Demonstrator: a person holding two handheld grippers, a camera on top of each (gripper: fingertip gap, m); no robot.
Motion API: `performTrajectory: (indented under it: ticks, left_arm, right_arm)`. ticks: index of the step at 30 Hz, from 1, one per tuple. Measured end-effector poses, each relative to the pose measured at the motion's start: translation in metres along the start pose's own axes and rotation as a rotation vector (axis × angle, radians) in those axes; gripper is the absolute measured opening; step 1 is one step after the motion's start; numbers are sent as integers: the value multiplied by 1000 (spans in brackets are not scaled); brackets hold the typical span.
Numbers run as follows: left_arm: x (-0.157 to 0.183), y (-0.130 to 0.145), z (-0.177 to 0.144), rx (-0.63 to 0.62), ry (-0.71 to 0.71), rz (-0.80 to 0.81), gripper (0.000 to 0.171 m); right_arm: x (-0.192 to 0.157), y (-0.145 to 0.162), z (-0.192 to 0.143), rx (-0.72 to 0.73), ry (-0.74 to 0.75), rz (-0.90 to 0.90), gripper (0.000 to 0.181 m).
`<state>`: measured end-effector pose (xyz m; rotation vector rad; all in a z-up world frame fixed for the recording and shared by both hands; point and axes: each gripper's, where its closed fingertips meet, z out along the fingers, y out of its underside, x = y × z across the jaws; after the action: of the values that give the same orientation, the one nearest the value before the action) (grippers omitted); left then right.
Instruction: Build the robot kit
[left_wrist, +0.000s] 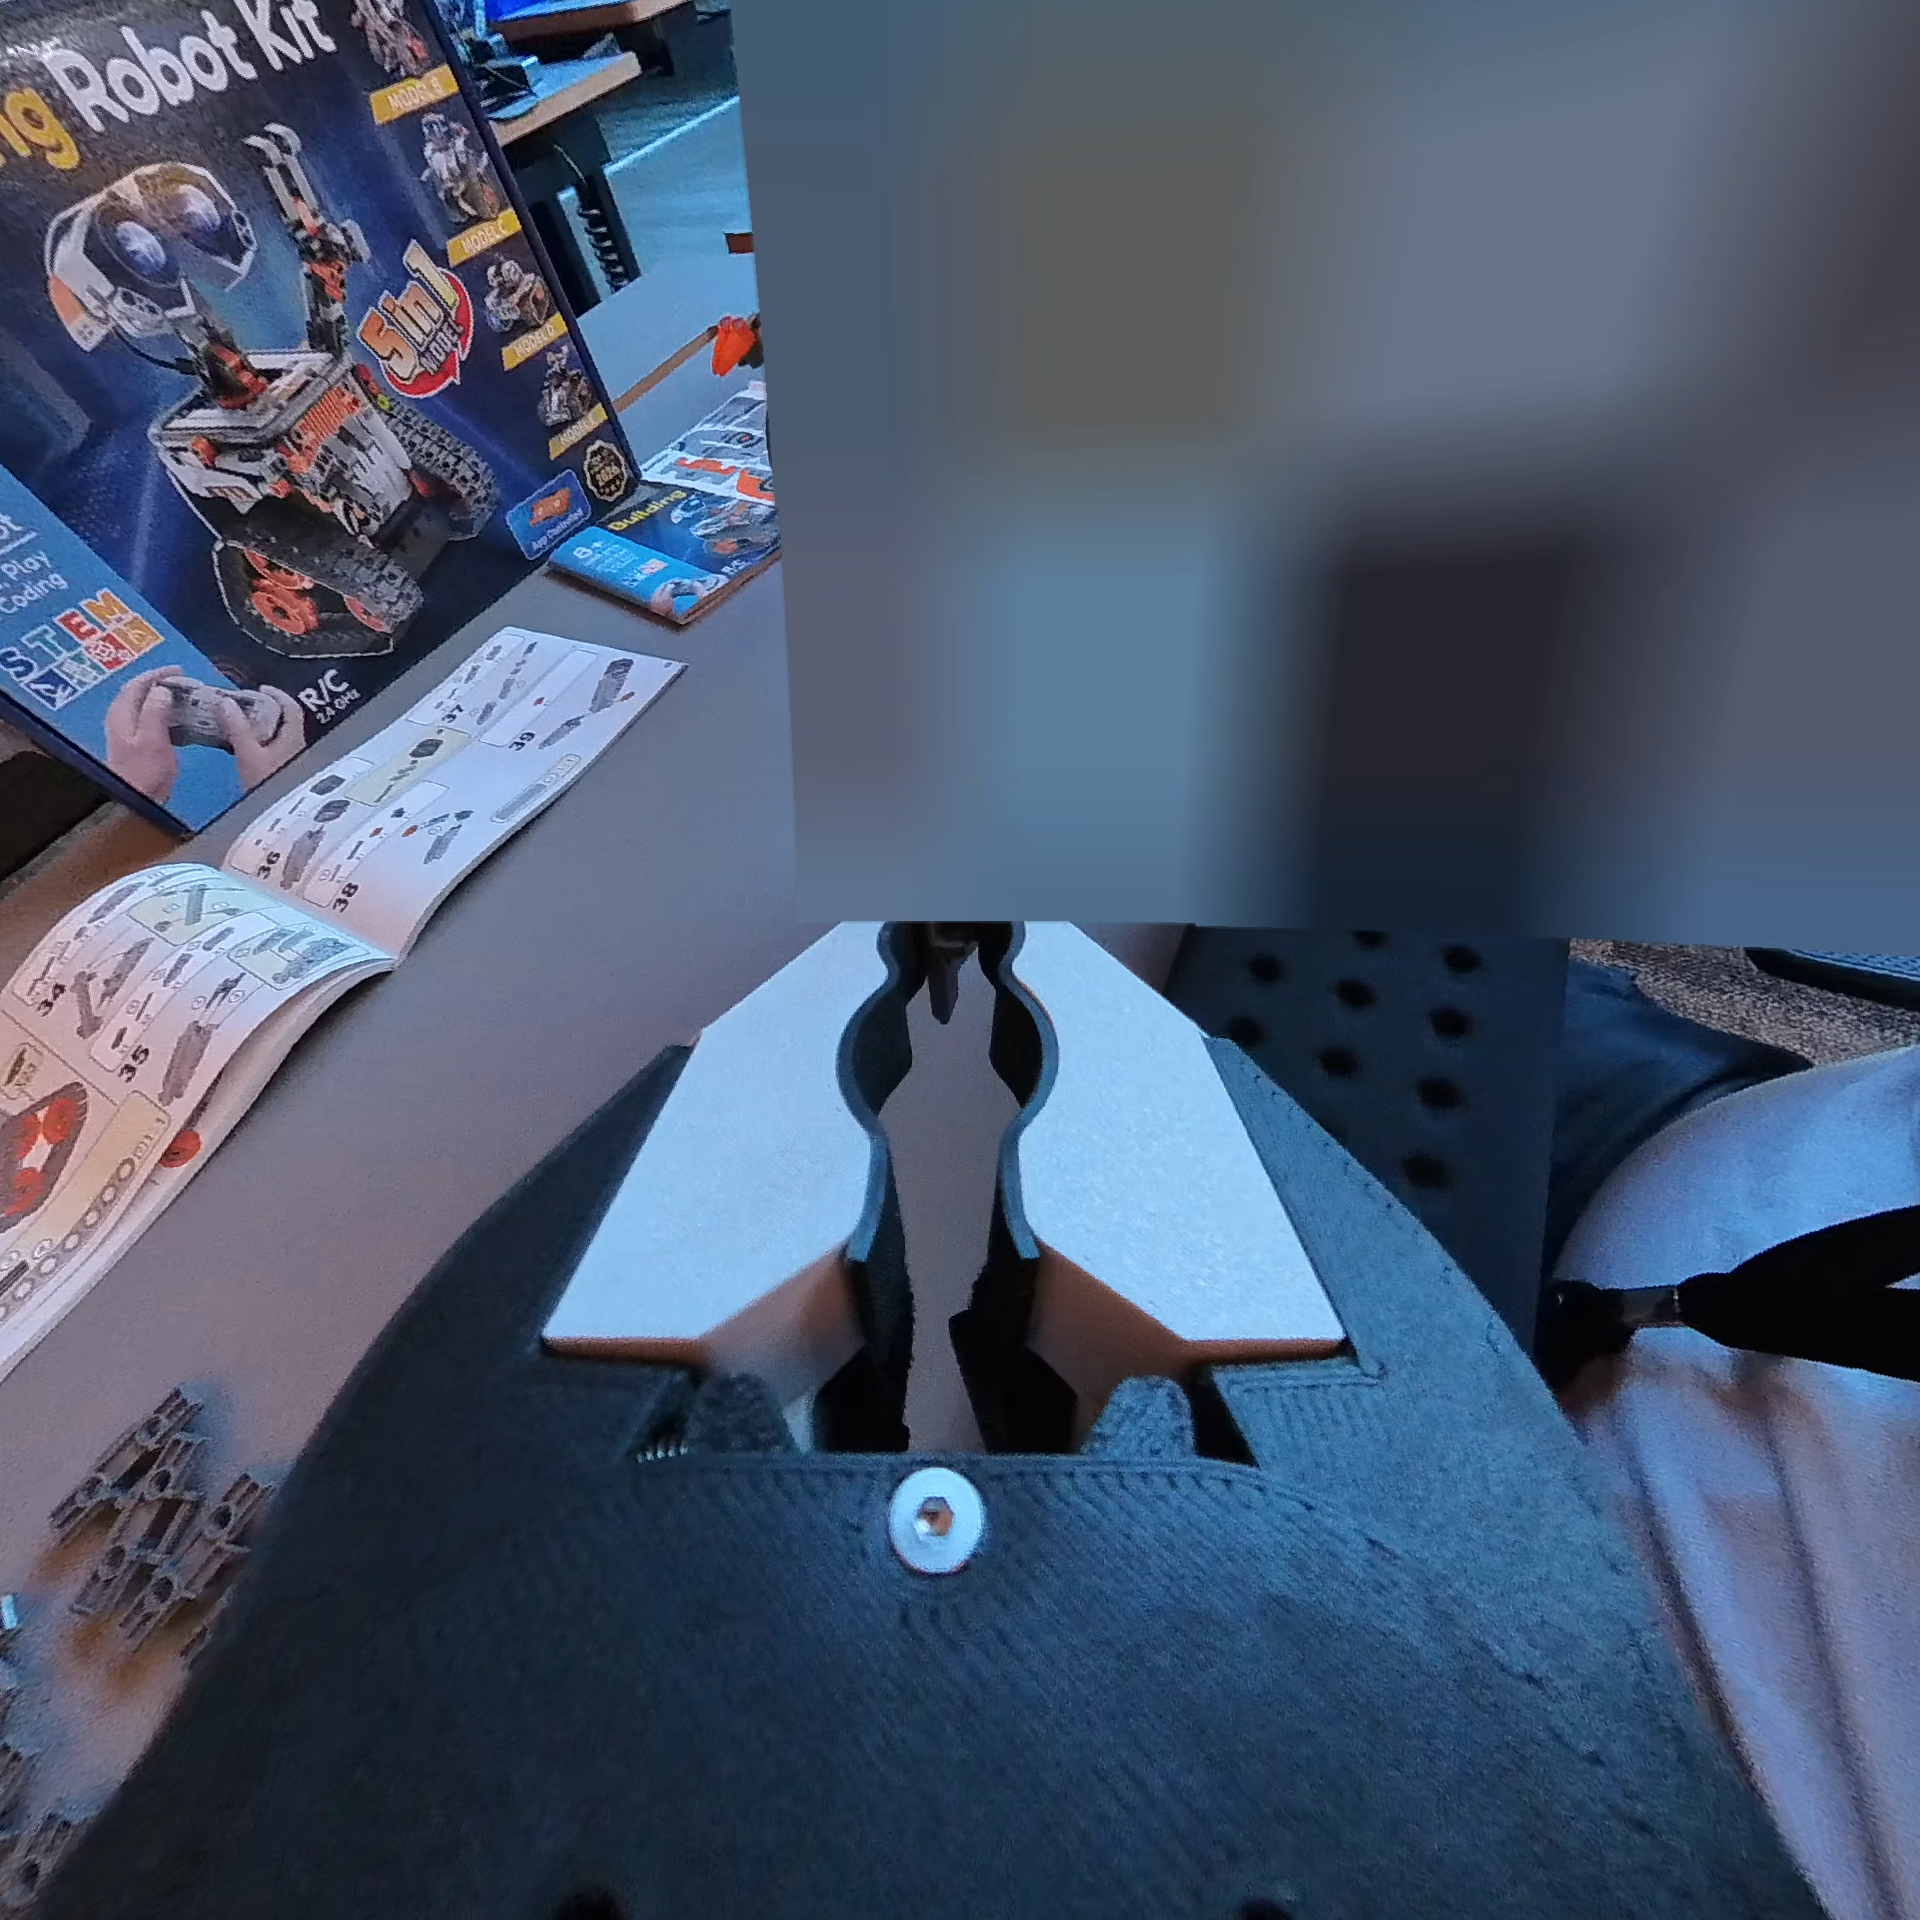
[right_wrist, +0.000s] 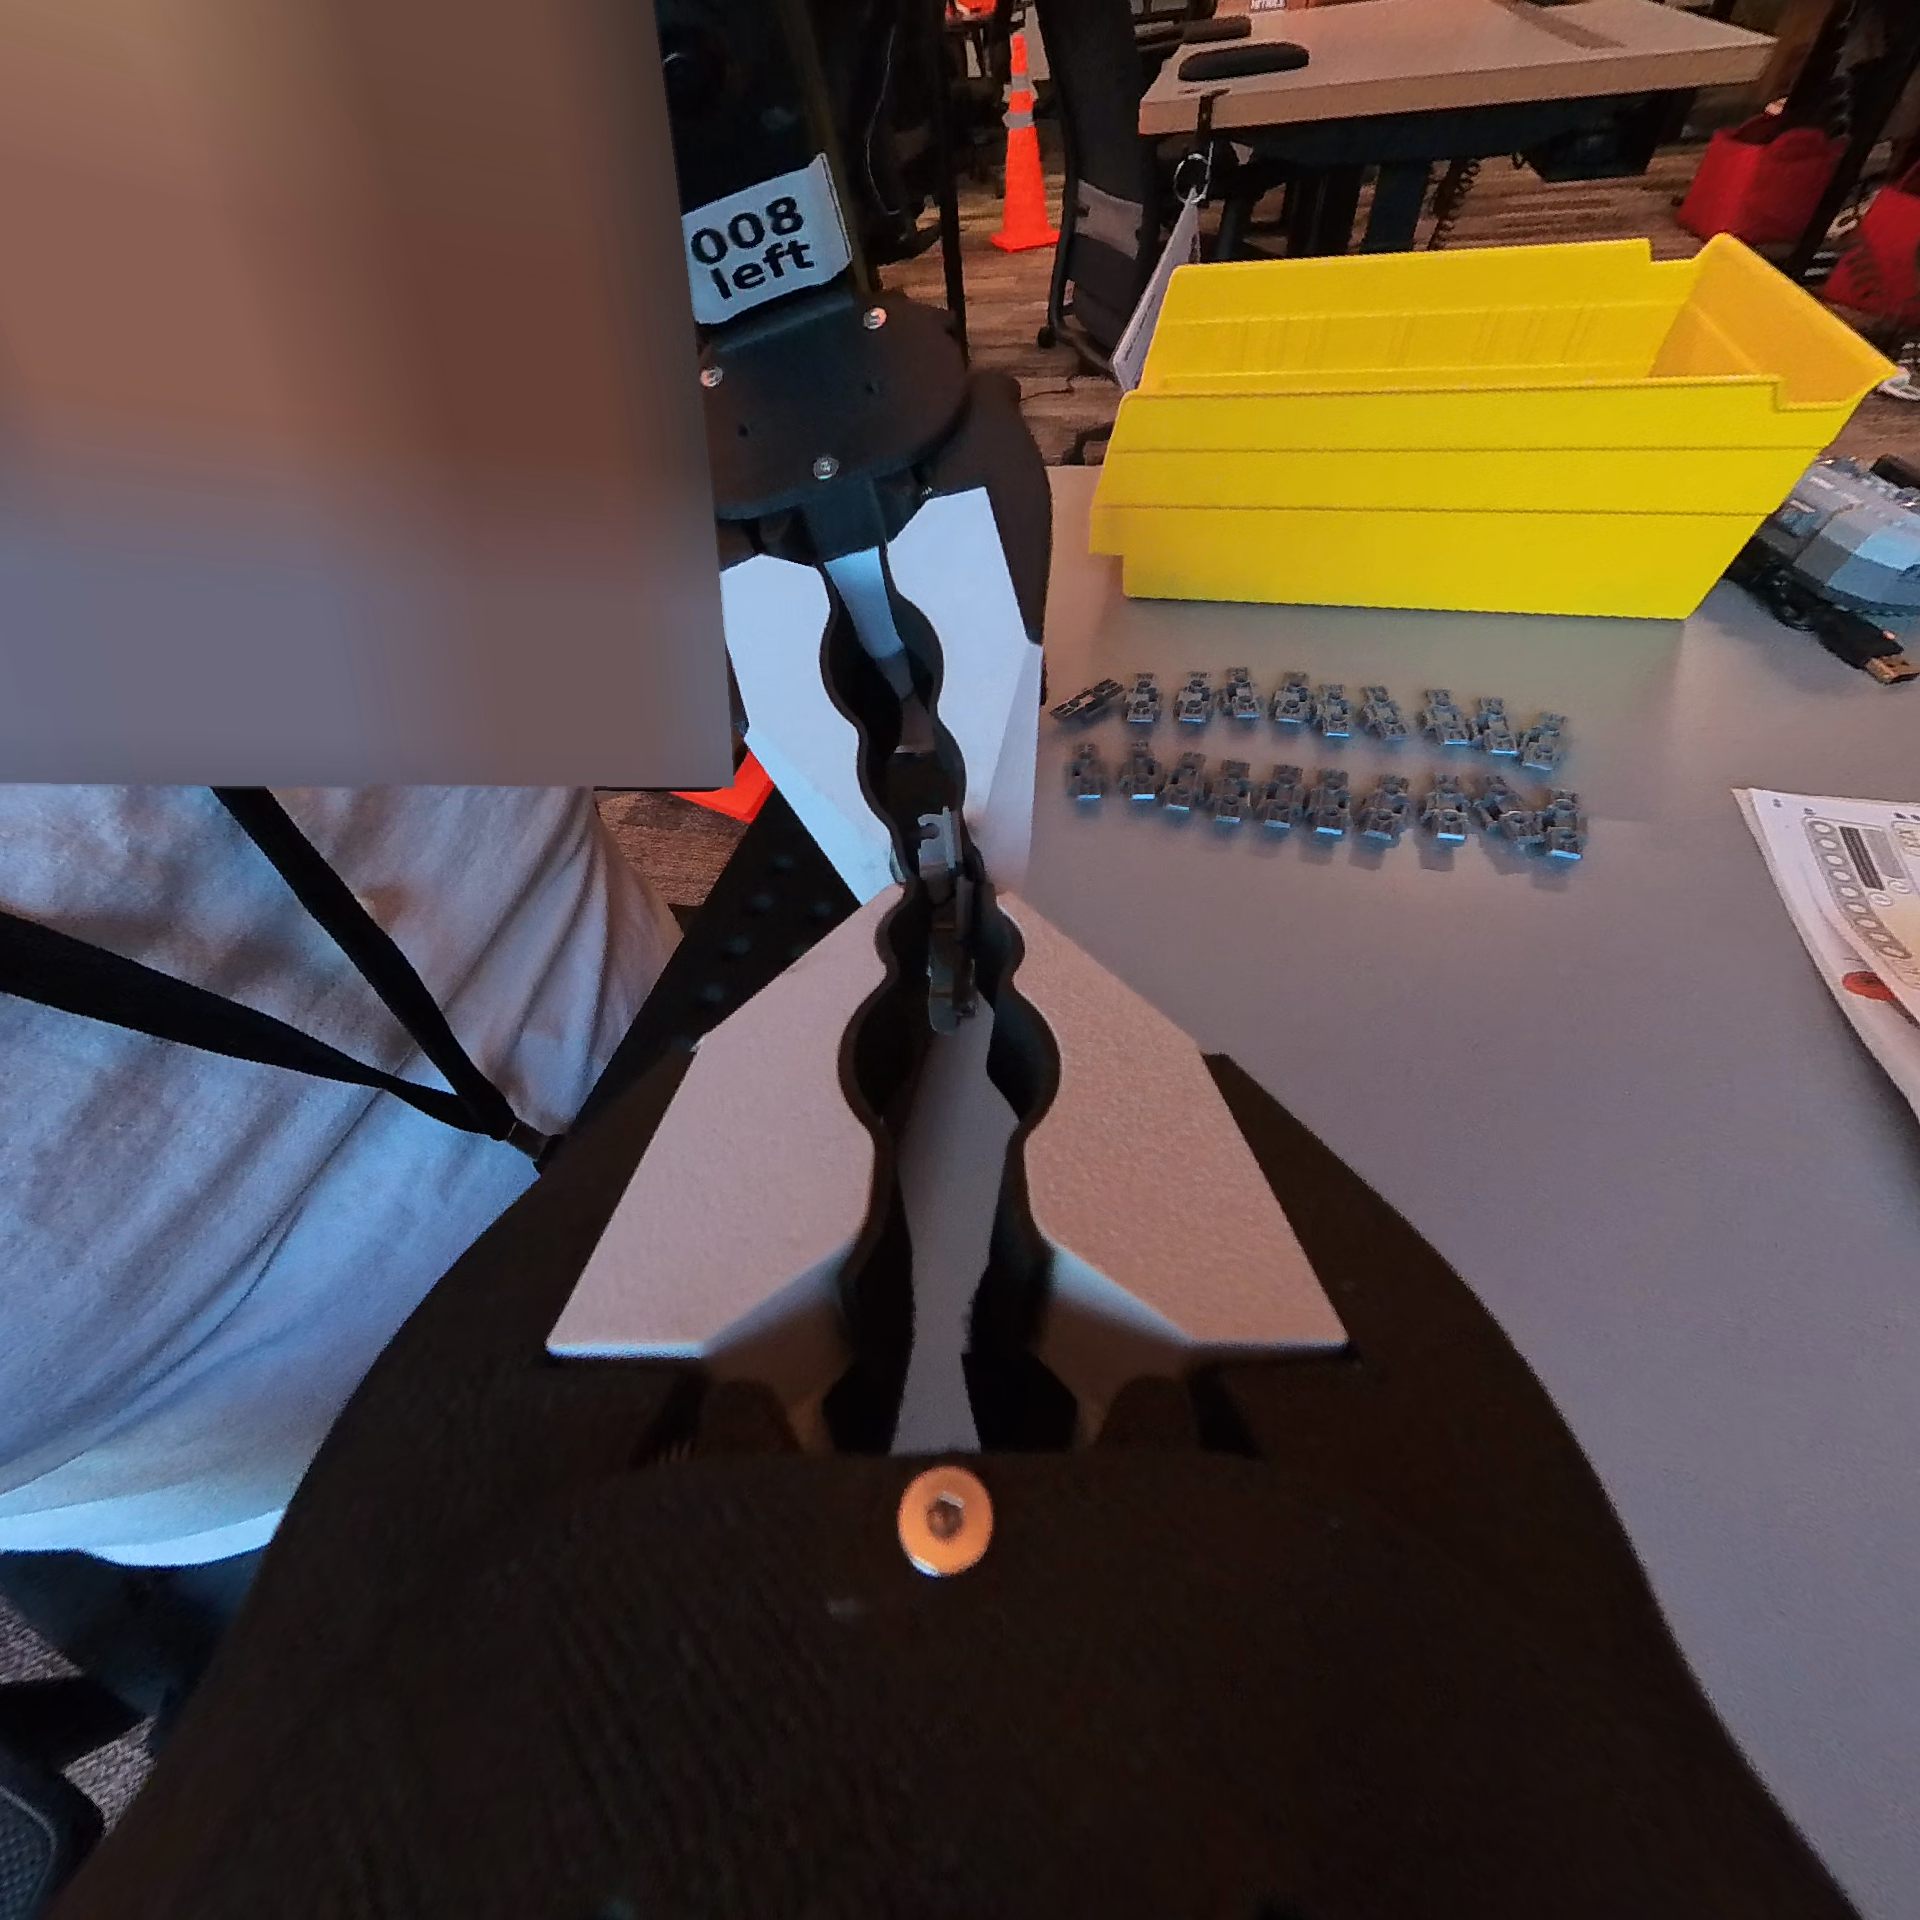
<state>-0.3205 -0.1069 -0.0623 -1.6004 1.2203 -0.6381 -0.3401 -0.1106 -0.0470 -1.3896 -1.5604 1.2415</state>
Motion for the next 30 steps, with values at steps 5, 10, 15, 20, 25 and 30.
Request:
performTrajectory:
  ticks: [5,10,15,20,25,30]
  left_arm:
    - [0,4,1,-25,-17,27,7]
    - [1,5,2,-37,-19,40,7]
    - [-13,-9,-2,68,1,-103,7]
    - [-34,-23,-4,233,228,-615,7]
    - [-52,-19,0,354,403,-1076,7]
    - [-55,-9,9,367,462,-1304,7]
  right_arm:
    - [0,3,1,-9,-8,6,5]
    - [-2,5,1,-17,-18,7,5]
    - [11,-10,-2,83,12,68,7]
    - [33,-29,-20,306,12,249,28]
    - [49,-21,-20,211,389,-115,48]
    - [57,-2,2,0,540,-308,61]
